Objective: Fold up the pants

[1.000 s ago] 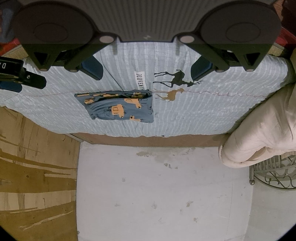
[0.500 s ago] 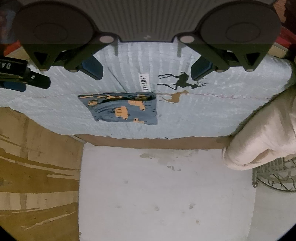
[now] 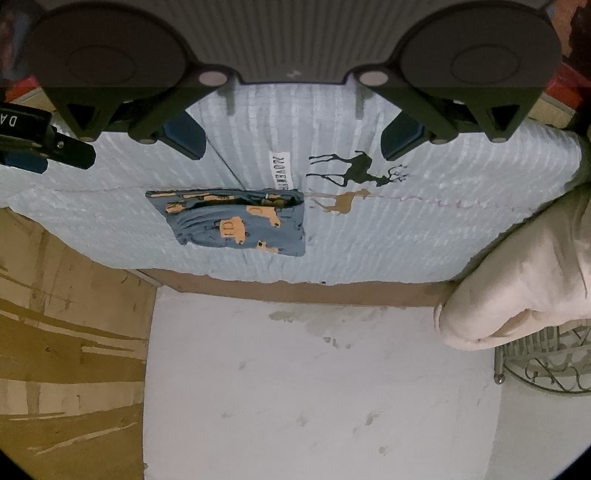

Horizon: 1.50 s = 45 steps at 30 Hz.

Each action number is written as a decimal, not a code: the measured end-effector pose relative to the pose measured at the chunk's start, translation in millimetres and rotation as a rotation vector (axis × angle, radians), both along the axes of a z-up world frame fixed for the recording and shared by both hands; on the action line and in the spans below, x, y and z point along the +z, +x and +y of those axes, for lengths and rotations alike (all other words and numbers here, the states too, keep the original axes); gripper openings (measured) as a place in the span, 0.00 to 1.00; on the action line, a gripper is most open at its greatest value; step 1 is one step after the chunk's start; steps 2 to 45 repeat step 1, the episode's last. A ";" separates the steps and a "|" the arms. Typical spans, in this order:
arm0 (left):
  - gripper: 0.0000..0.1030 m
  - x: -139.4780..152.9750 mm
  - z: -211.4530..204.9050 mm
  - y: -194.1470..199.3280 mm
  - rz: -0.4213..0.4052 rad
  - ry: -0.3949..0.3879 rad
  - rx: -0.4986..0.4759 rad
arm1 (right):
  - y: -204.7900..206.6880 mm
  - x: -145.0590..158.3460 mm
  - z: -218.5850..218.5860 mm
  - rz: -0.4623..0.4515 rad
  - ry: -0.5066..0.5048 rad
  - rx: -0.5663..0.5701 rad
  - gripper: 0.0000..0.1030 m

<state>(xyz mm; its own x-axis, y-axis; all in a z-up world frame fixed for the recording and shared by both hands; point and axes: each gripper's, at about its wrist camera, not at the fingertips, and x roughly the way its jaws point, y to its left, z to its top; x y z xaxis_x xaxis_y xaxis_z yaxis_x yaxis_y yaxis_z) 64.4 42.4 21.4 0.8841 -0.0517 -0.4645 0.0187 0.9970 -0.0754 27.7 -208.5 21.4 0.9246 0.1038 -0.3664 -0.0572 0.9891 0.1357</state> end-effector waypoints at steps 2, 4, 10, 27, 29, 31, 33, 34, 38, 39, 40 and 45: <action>0.99 -0.7 0.4 1.0 0.005 -0.003 0.000 | 0.3 -0.6 0.1 0.001 0.000 0.001 0.99; 0.99 -0.7 0.4 1.0 0.005 -0.003 0.000 | 0.3 -0.6 0.1 0.001 0.000 0.001 0.99; 0.99 -0.7 0.4 1.0 0.005 -0.003 0.000 | 0.3 -0.6 0.1 0.001 0.000 0.001 0.99; 0.99 -0.7 0.4 1.0 0.005 -0.003 0.000 | 0.3 -0.6 0.1 0.001 0.000 0.001 0.99; 0.99 -0.7 0.4 1.0 0.005 -0.003 0.000 | 0.3 -0.6 0.1 0.001 0.000 0.001 0.99; 0.99 -0.7 0.4 1.0 0.005 -0.003 0.000 | 0.3 -0.6 0.1 0.001 0.000 0.001 0.99; 0.99 -0.7 0.4 1.0 0.005 -0.003 0.000 | 0.3 -0.6 0.1 0.001 0.000 0.001 0.99; 0.99 -0.7 0.4 1.0 0.005 -0.003 0.000 | 0.3 -0.6 0.1 0.001 0.000 0.001 0.99; 0.99 -0.7 0.4 1.0 0.005 -0.003 0.000 | 0.3 -0.6 0.1 0.001 0.000 0.001 0.99; 0.99 -0.7 0.4 1.0 0.005 -0.003 0.000 | 0.3 -0.6 0.1 0.001 0.000 0.001 0.99; 0.99 -0.7 0.4 1.0 0.005 -0.003 0.000 | 0.3 -0.6 0.1 0.001 0.000 0.001 0.99; 0.99 -0.7 0.4 1.0 0.005 -0.003 0.000 | 0.3 -0.6 0.1 0.001 0.000 0.001 0.99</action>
